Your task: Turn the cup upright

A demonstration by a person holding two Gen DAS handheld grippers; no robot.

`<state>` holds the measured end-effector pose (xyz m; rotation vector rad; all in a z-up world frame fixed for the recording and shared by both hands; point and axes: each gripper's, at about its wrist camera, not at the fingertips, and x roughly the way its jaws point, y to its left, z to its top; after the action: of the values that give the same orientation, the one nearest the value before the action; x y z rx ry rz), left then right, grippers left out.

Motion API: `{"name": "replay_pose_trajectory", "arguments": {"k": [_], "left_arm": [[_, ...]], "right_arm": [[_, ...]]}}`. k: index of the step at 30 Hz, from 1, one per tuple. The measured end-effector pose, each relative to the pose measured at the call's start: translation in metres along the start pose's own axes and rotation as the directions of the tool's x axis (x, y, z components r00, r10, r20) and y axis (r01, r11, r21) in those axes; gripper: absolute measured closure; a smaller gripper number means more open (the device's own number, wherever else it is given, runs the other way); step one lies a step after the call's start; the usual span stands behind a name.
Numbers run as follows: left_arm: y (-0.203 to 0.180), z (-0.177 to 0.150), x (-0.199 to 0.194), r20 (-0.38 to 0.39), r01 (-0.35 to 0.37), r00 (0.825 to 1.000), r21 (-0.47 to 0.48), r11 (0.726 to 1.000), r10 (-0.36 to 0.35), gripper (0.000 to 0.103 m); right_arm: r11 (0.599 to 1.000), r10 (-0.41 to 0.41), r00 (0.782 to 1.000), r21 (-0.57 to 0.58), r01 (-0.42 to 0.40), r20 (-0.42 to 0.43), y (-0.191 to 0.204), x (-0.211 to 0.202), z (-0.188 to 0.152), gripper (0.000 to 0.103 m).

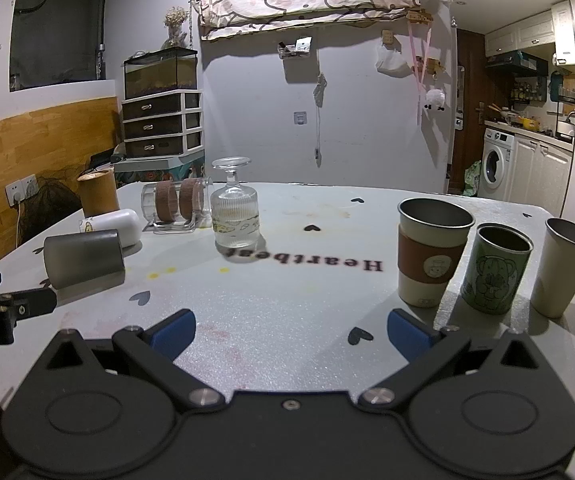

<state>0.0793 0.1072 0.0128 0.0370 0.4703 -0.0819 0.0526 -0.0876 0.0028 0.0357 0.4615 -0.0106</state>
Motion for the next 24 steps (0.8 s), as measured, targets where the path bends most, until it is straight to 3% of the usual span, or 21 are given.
{"name": "replay_pose_trajectory", "arguments": {"k": [24], "left_arm": [[0.0004, -0.0006, 0.0009, -0.002, 0.002, 1.0, -0.001, 1.0, -0.002, 0.0]], "right_arm": [[1.0, 0.0, 1.0, 0.001, 0.0, -0.001, -0.0026, 0.0049, -0.0009, 0.0]]}}
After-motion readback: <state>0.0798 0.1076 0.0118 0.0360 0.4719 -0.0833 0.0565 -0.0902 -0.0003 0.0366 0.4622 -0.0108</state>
